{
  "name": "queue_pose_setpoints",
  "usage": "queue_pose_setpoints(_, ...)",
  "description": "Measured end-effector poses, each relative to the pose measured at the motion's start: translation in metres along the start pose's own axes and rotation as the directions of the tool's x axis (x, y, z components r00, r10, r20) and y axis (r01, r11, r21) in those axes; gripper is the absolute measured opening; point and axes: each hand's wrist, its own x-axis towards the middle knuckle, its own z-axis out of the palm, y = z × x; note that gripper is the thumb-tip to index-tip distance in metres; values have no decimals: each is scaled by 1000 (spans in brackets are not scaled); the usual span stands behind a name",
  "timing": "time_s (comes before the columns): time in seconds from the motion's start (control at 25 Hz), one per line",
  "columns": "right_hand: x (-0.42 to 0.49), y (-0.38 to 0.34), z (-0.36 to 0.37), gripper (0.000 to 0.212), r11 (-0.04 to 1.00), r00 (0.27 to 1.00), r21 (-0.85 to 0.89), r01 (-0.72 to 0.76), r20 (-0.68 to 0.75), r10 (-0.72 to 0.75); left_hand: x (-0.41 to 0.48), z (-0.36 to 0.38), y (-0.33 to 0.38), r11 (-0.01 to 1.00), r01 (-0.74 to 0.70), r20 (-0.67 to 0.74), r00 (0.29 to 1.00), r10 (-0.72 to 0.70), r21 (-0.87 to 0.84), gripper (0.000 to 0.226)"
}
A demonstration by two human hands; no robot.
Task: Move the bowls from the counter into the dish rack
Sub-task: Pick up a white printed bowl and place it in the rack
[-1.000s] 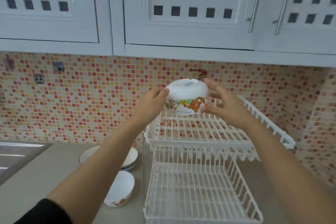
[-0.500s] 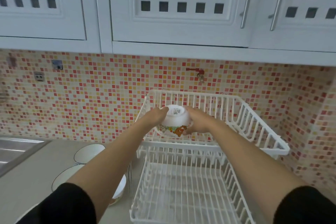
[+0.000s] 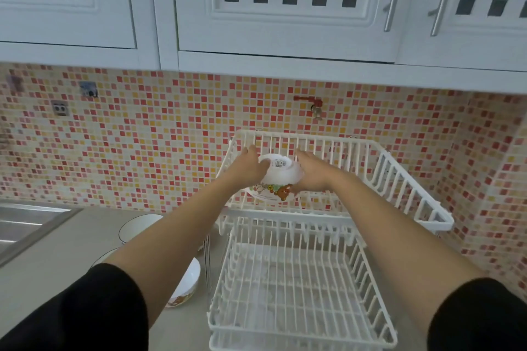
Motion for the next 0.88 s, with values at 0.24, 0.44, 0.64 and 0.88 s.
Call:
queue_pose_setpoints(0.24, -7, -82, -19, 69, 987, 968, -26, 161, -191, -163, -23, -82, -34, 999, -4, -218, 976, -7, -48, 56)
queue_pose_setpoints(0.44, 16, -196, 28, 60, 954, 936, 4, 300, -194, -294, -63, -133, -133, 986, 162, -300, 943, -142, 44, 55)
queue_pose_setpoints(0.64, 27, -277, 129, 53, 925, 925, 63, 374, -102, -367, -102, -132, -258, 911, 384, -242, 908, -342, 152, 49)
queue_pose_setpoints(0.88, 35, -299, 296, 61, 966, 953, 174, 193, 202, -227, -156, -60, -401, 791, 567, -67, 820, -568, 231, 39)
